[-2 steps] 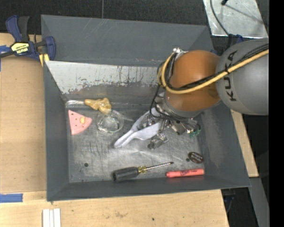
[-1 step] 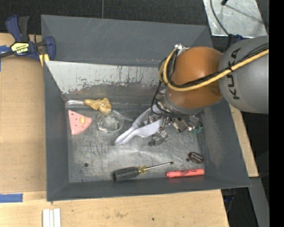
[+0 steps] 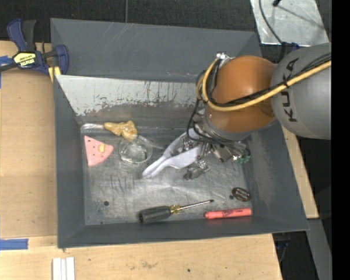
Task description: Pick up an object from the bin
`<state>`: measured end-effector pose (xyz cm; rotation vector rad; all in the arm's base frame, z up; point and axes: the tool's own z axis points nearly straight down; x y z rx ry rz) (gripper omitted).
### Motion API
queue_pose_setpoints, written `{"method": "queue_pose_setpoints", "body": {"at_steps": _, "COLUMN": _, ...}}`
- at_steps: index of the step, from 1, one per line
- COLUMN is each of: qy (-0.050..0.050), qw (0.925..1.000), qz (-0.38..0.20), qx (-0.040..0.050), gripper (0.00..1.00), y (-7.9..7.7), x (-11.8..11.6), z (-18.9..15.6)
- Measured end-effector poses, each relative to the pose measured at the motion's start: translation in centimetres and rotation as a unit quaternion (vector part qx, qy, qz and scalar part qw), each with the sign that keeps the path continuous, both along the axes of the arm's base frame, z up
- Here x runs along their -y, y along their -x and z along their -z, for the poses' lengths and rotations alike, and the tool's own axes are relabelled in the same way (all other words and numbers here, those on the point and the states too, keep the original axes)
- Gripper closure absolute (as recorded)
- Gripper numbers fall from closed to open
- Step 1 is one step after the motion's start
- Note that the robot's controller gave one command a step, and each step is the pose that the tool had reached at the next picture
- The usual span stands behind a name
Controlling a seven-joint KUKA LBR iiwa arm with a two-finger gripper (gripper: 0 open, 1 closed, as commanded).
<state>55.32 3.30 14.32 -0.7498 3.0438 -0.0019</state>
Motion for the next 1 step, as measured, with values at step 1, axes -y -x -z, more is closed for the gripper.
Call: {"method": "queue_pose_setpoints", "body": {"at_steps": 1, "qy": 0.000, "qw": 1.0000, "qz": 0.000, "qx": -0.0009, "gripper": 1.00, "y": 0.05, "x": 0.00, "z": -0.39}}
